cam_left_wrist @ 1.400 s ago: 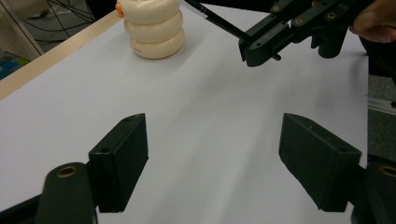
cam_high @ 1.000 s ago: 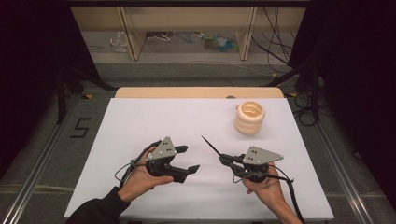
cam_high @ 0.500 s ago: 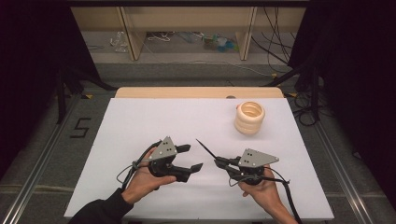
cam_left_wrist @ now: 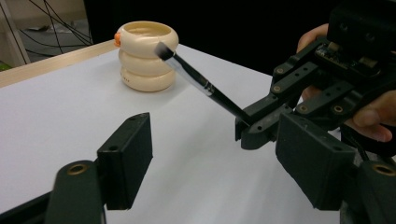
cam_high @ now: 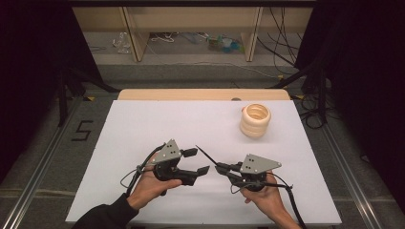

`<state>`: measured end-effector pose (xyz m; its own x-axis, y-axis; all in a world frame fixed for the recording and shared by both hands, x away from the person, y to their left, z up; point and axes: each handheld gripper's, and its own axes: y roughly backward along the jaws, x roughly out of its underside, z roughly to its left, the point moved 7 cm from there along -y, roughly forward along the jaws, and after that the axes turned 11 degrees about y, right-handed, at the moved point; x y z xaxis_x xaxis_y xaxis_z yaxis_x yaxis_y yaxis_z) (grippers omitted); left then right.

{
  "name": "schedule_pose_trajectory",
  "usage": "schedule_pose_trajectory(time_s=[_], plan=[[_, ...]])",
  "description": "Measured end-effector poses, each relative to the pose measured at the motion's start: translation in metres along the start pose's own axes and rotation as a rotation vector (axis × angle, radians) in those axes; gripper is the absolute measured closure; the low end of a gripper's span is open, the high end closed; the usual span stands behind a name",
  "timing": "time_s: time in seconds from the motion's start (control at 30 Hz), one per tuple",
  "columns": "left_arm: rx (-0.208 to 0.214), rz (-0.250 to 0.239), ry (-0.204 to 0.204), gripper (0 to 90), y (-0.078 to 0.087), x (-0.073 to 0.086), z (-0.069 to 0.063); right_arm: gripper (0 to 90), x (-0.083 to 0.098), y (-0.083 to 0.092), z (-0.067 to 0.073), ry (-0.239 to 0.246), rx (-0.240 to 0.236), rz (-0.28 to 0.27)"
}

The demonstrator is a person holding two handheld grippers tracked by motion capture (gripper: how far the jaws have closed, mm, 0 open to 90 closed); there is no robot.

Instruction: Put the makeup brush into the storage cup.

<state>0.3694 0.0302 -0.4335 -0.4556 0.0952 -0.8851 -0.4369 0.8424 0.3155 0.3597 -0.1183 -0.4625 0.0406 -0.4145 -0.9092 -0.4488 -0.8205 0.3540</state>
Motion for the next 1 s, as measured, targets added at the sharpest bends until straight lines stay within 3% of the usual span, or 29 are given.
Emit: schedule_pose_trajectory(time_s=[0.33,0.6,0.8,1.0], plan=[[0.032,-0.011,0.029,32.5,-0.003,0.0,-0.002,85.4,-0.003,-0.004,0.006,0.008,-0.007,-0.013],[0.047,-0.014,0.011,37.2,-0.003,0.0,-0.004,85.5,-0.003,-0.004,0.008,0.012,-0.023,-0.012],[0.074,-0.031,0.048,41.8,-0.003,0.0,-0.005,85.5,-0.007,-0.006,0.011,0.008,-0.028,-0.035],[0.082,-0.032,0.037,47.4,-0.003,0.0,-0.005,85.4,-0.008,-0.006,0.012,0.011,-0.038,-0.036]])
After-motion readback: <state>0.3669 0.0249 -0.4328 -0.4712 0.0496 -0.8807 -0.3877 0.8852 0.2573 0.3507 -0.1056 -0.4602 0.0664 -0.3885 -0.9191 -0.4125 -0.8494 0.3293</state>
